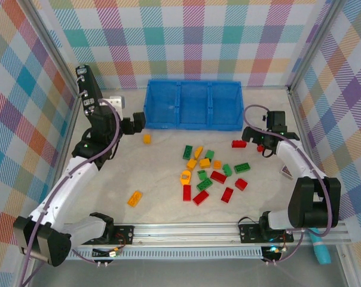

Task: Sort the legos into containers by color
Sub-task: Pick up the lego from the middle-right of the table.

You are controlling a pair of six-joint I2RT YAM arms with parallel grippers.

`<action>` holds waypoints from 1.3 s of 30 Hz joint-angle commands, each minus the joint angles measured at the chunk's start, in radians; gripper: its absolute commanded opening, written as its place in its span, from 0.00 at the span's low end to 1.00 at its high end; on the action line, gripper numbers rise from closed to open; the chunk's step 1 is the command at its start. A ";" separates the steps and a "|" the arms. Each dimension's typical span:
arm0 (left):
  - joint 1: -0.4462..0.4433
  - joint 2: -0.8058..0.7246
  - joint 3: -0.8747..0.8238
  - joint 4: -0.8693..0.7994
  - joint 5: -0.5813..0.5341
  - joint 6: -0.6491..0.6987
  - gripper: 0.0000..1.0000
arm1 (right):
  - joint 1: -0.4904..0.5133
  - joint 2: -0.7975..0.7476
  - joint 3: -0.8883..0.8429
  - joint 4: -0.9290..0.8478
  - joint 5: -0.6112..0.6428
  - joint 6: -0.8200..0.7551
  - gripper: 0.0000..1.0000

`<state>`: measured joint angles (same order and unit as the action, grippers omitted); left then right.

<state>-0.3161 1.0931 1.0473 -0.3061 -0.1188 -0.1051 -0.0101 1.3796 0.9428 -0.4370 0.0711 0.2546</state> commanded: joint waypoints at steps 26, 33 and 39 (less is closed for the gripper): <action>-0.009 -0.142 0.039 -0.267 0.200 -0.065 1.00 | -0.088 0.403 0.196 -0.023 0.029 -0.090 0.84; -0.009 -0.129 0.059 -0.269 0.187 -0.081 1.00 | -0.088 0.429 0.193 -0.033 0.034 -0.088 0.75; -0.009 -0.122 0.077 -0.284 0.179 -0.084 1.00 | -0.087 0.439 0.183 -0.037 0.039 -0.092 0.61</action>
<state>-0.3183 0.9714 1.0912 -0.5747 0.0700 -0.1696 -0.0917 1.8057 1.1294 -0.4538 0.1017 0.1711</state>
